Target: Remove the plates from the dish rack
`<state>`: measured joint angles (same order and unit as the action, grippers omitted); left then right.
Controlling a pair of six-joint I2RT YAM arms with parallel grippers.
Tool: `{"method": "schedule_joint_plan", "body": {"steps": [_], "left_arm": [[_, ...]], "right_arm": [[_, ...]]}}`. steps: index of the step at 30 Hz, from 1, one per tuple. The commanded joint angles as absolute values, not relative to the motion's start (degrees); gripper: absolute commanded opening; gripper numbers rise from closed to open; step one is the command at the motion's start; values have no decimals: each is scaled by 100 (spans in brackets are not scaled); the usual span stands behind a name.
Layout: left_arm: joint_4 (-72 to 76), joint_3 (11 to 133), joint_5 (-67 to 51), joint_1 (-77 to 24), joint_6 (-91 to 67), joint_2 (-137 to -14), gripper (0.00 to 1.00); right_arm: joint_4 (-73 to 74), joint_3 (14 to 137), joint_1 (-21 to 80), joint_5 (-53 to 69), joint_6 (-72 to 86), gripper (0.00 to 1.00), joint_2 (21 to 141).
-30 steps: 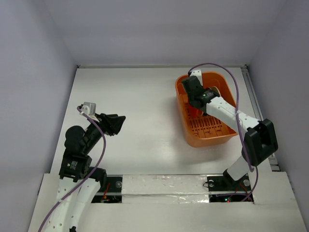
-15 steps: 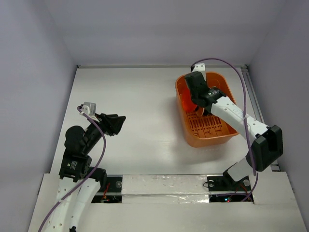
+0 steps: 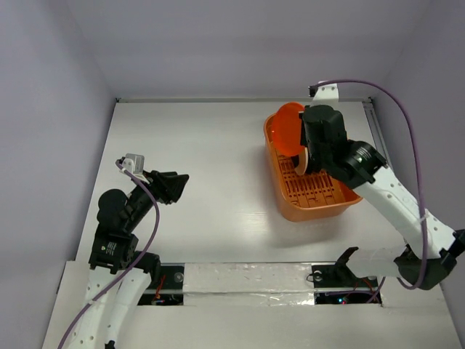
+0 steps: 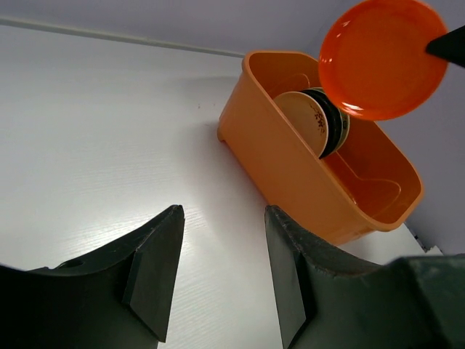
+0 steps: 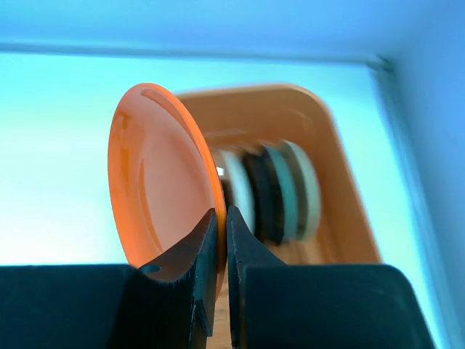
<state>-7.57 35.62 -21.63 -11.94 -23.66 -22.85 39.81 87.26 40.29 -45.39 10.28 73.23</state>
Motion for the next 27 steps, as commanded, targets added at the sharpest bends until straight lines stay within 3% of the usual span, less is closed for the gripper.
{"method": "schedule_joint_plan", "body": {"steps": [1, 7, 12, 17, 27], "left_arm": [[-483, 3533, -2224, -1151, -2408, -2267, 45], [-527, 3542, -2153, -1099, -2408, -2233, 45], [-571, 3560, -2074, -1099, -2399, -2188, 44], [-571, 3568, -2074, -1099, -2391, -2180, 44], [-598, 3577, -2021, -1099, -2391, -2162, 44]], "right_arm": [[3693, 8983, 4612, -4021, 1239, 0, 7268], [2014, 8832, 5053, -2130, 1739, 0, 8565], [1477, 9474, 5168, -1372, 2240, 0, 9930], [1459, 9958, 5221, -1696, 2408, 0, 11063], [1573, 10107, 5221, -2363, 2645, 0, 12084]]}}
